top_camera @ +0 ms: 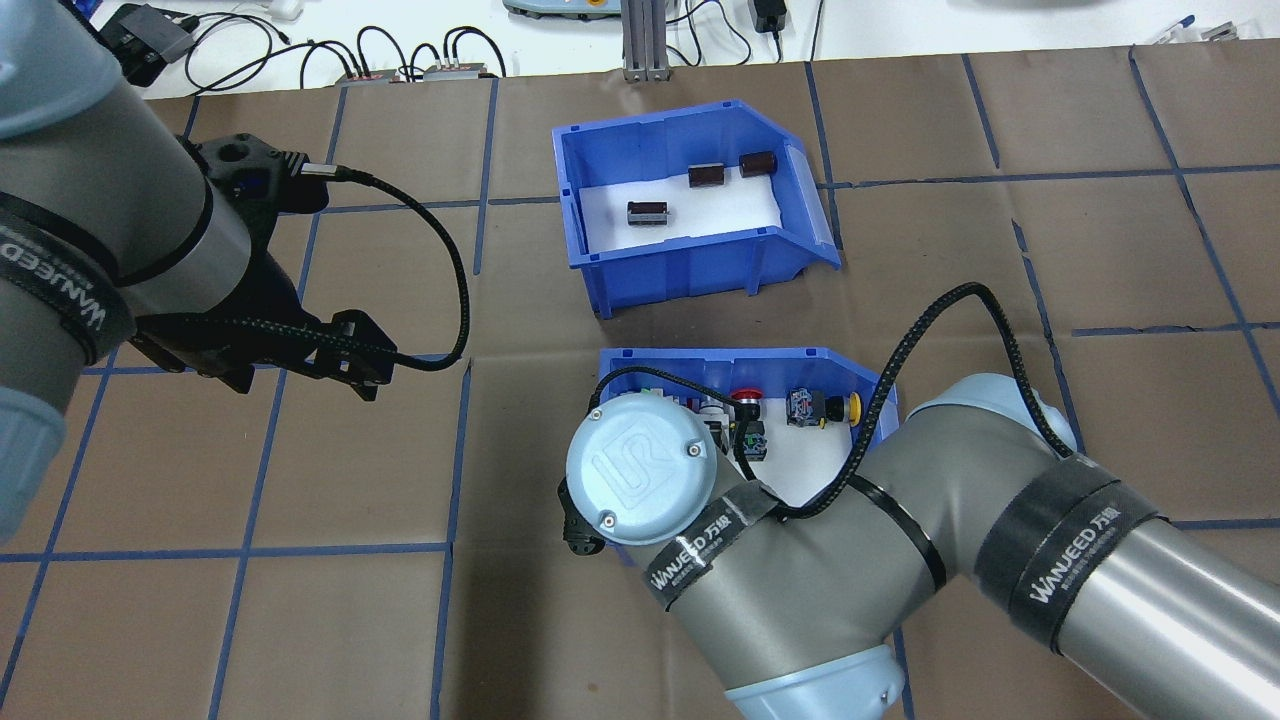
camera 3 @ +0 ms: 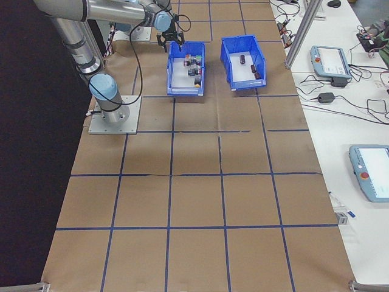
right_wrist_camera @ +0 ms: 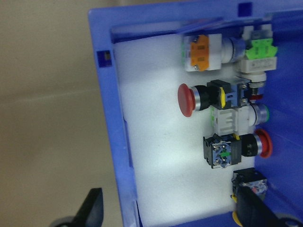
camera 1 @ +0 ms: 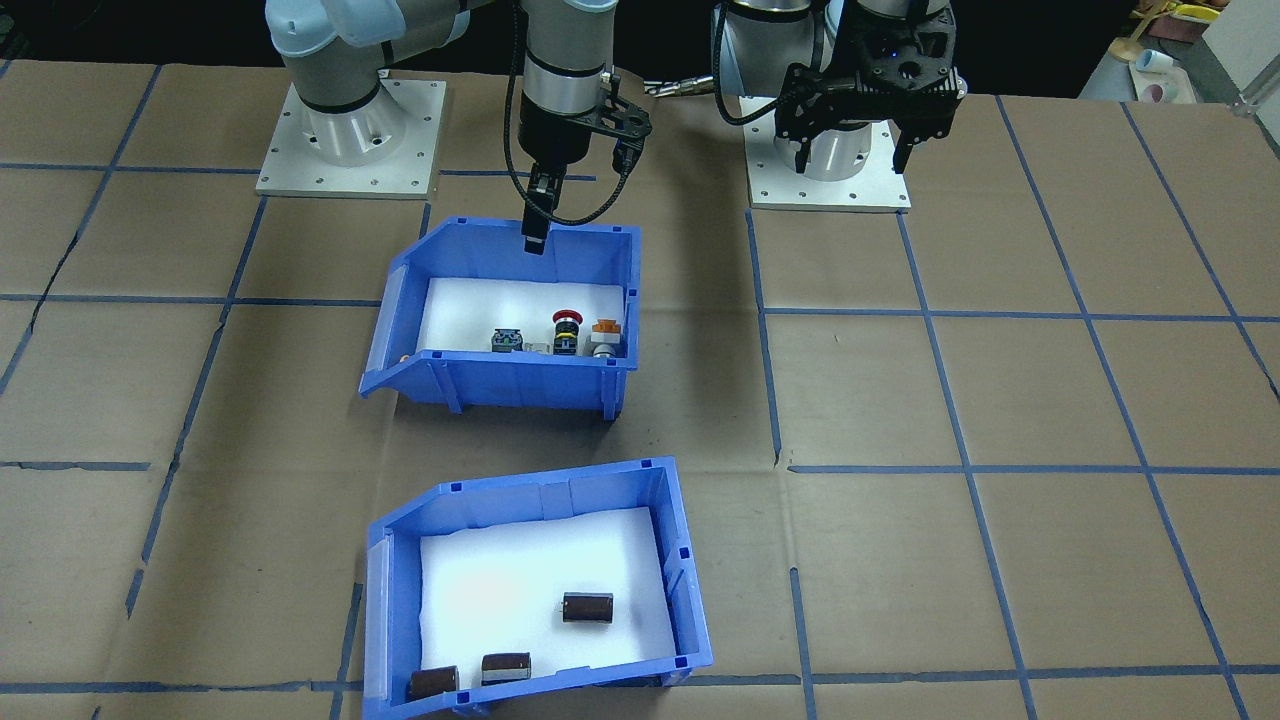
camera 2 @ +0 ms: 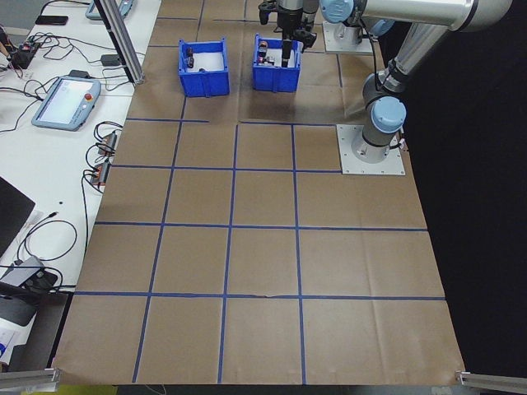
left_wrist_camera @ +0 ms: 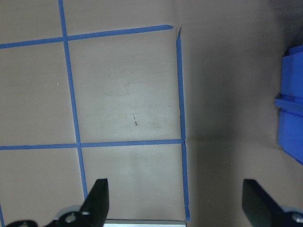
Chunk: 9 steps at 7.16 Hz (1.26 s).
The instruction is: Place battery box in front
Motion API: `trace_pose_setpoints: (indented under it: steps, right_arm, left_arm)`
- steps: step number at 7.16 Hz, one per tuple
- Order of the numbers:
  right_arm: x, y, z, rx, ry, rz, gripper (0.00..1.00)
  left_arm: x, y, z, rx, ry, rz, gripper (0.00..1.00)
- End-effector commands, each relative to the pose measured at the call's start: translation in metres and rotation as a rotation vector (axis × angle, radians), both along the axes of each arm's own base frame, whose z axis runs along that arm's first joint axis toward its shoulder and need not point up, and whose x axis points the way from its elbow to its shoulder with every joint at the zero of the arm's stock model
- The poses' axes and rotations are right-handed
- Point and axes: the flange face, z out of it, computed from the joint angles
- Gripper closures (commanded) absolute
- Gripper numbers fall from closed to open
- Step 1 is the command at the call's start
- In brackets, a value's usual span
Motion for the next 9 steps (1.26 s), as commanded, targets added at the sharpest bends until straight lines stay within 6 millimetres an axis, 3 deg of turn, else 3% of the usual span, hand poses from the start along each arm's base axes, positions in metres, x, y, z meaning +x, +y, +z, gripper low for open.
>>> trace_pose_setpoints:
  steps: [1, 3, 5, 9]
  right_arm:
    - [-0.03, -0.03, 0.036, -0.059, -0.041, -0.126, 0.0]
    - [-0.053, -0.065, 0.055, -0.031, -0.176, -0.275, 0.0]
    - [-0.092, -0.108, 0.094, -0.073, -0.211, -0.444, 0.0]
    - [-0.186, -0.151, 0.138, 0.037, -0.301, -1.104, 0.0]
  left_arm:
    - [0.0, 0.0, 0.0, -0.001, 0.001, 0.001, 0.01]
    - [0.0, 0.0, 0.0, -0.001, 0.001, 0.001, 0.01]
    - [0.0, 0.0, 0.0, -0.001, 0.001, 0.001, 0.01]
    - [0.0, -0.006, -0.005, 0.008, 0.001, 0.005, 0.01]
